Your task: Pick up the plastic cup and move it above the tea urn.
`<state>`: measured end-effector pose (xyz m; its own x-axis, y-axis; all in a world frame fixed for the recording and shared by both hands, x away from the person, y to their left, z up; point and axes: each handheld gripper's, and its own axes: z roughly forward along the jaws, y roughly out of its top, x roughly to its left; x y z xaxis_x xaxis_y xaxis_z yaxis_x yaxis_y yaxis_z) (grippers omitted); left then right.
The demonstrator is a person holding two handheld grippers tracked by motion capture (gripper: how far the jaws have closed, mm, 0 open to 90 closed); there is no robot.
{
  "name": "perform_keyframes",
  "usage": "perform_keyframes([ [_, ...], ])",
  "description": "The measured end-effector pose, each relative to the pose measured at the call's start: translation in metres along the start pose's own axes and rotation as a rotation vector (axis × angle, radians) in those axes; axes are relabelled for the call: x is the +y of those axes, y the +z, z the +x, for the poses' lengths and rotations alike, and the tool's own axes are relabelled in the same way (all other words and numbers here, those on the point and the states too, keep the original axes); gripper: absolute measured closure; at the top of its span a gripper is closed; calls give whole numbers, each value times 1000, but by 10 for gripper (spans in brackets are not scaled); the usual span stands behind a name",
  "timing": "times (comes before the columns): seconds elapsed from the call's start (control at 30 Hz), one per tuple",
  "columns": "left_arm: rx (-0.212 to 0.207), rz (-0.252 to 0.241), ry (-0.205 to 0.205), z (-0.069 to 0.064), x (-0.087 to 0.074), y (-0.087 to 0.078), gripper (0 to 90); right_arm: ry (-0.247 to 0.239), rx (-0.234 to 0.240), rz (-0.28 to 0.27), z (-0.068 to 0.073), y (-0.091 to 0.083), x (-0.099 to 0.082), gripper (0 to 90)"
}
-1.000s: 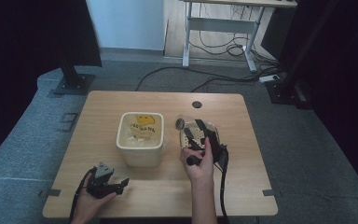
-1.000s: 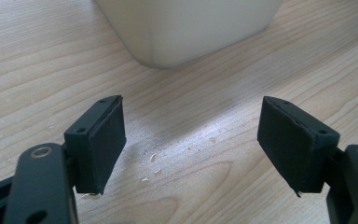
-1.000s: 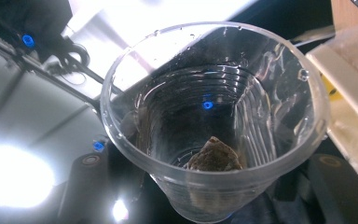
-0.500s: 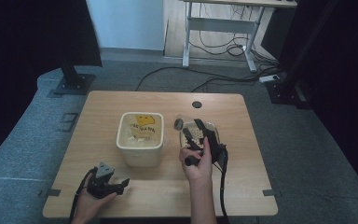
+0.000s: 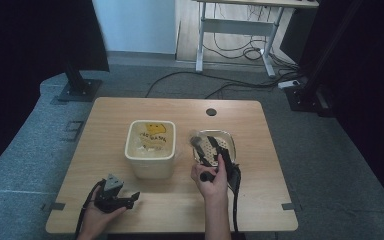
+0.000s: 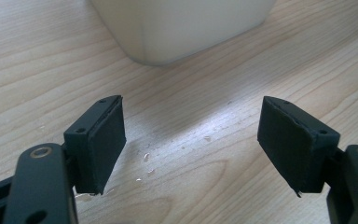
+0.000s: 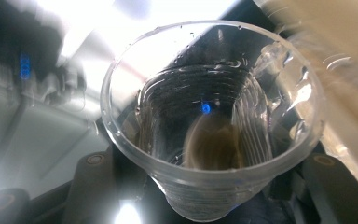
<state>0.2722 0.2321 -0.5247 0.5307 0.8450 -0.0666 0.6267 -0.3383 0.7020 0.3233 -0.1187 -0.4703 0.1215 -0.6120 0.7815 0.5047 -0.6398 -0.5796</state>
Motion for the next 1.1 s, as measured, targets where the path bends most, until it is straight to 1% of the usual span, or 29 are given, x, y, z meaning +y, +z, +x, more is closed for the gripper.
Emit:
perform_keyframes([
  [0.03, 0, 0, 0, 0, 0, 0, 233, 0, 0, 0, 0, 0, 0, 436],
  [0.07, 3, 3, -6, 0, 0, 1, 233, -43, -12, -5, 3, 0, -2, 443],
  [0.1, 2, 12, -4, 0, 0, 3, 233, 82, -10, 8, -3, 1, 3, 442],
  [0.13, 2, 12, -4, 0, 0, 3, 233, 82, -10, 8, -3, 1, 3, 442],
  [0.17, 1, 10, -1, 0, -1, 2, 233, 25, -18, -12, -1, 0, 3, 442],
  [0.2, -1, 7, -3, -1, -1, 2, 233, 11, -10, -23, 0, -2, 3, 441],
  [0.23, 0, 4, -3, 0, 0, 1, 233, 14, -8, -8, 0, -2, 4, 438],
  [0.27, -1, 3, -3, 0, 0, 1, 233, -11, -22, -12, 0, -2, 5, 436],
  [0.3, -1, 3, -3, 0, 0, 1, 233, -11, -22, -12, 0, -2, 5, 436],
  [0.33, 1, 4, -2, 0, 0, 1, 233, -50, -39, -12, 1, 0, 5, 431],
  [0.43, -1, 6, -2, 0, 0, 1, 233, -69, -58, 3, -1, 3, 4, 422],
  [0.47, 1, 7, -4, 1, 0, 1, 233, -121, -75, 12, -1, 5, 3, 416],
  [0.5, 1, 7, -4, 1, 0, 1, 233, -121, -75, 12, -1, 5, 3, 416],
  [0.53, 2, 8, -4, 1, 0, 1, 233, -193, -98, 11, 2, 6, 0, 416],
  [0.57, -1, 8, -7, 1, 0, 0, 233, -241, -108, 15, 4, 7, -3, 414],
  [0.6, -1, 8, -7, 1, 0, 0, 233, -241, -108, 15, 4, 7, -3, 414],
  [0.63, 0, 7, -8, 1, 0, 0, 233, -355, -146, 42, 9, 10, -12, 413],
  [0.67, 1, 6, -9, 2, 0, 0, 233, -355, -146, 42, 9, 10, -12, 413],
  [0.7, 1, 7, -9, 2, 0, 0, 233, -441, -181, 83, 14, 18, -23, 407],
  [0.77, 1, 8, -7, 2, 0, 1, 233, -501, -229, 140, 14, 31, -35, 401],
  [0.8, 2, 9, -6, 2, 0, 1, 233, -501, -229, 140, 14, 31, -35, 401],
  [0.87, 0, 8, -7, 2, 0, 1, 233, -627, -303, 190, 14, 48, -48, 393],
  [0.9, 1, 7, -8, 2, 0, 0, 233, -812, -366, 210, 14, 70, -62, 391],
  [0.93, 1, 4, -10, 2, 0, 0, 233, -872, -385, 220, 15, 78, -66, 390],
  [0.97, 1, 4, -10, 2, 0, 0, 233, -872, -385, 220, 15, 78, -66, 390],
  [1.0, 1, 4, -11, 4, 0, -1, 233, -934, -408, 221, 15, 85, -69, 385],
  [1.03, 0, 5, -11, 5, 0, -2, 234, -1071, -488, 266, 15, 107, -77, 318],
  [1.07, 3, 4, -13, 5, 0, -2, 234, -1103, -516, 283, 14, 114, -77, 281],
  [1.1, 3, 1, -16, 7, 0, -3, 234, -1103, -516, 283, 14, 114, -77, 281],
])
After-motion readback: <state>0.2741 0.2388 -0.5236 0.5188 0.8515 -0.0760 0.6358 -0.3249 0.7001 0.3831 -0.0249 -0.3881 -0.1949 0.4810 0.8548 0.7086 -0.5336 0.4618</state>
